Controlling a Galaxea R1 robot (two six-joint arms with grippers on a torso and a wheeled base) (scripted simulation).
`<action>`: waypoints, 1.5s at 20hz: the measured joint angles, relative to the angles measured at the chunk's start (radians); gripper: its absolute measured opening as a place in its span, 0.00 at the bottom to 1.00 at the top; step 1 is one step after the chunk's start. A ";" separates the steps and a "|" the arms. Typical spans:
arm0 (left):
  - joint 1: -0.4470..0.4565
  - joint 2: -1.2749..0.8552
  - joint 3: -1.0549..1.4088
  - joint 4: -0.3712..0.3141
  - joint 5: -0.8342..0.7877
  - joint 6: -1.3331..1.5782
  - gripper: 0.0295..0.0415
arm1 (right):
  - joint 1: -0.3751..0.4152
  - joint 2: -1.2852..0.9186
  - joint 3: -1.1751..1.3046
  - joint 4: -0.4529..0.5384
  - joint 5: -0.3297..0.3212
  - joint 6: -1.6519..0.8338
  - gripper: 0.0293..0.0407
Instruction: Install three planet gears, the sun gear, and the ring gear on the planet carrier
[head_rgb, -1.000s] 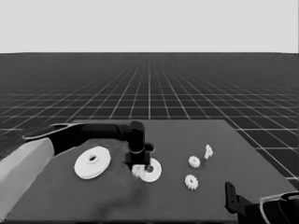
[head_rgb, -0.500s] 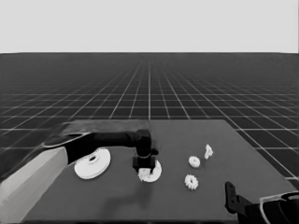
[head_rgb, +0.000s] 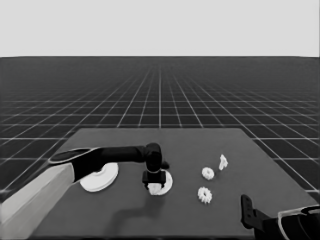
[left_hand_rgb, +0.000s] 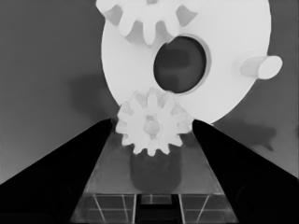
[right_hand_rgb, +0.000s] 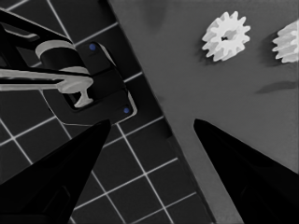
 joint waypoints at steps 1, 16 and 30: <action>0.000 0.000 0.000 0.000 0.000 0.000 0.71 | 0.000 0.000 0.000 0.000 0.000 0.000 0.81; -0.167 -0.019 0.097 -0.165 0.033 -0.070 0.75 | 0.000 0.000 0.000 0.000 0.000 0.000 0.81; -0.522 -1.205 1.087 -0.046 -0.853 1.806 0.75 | 0.376 0.418 -0.560 0.460 -0.228 0.536 0.88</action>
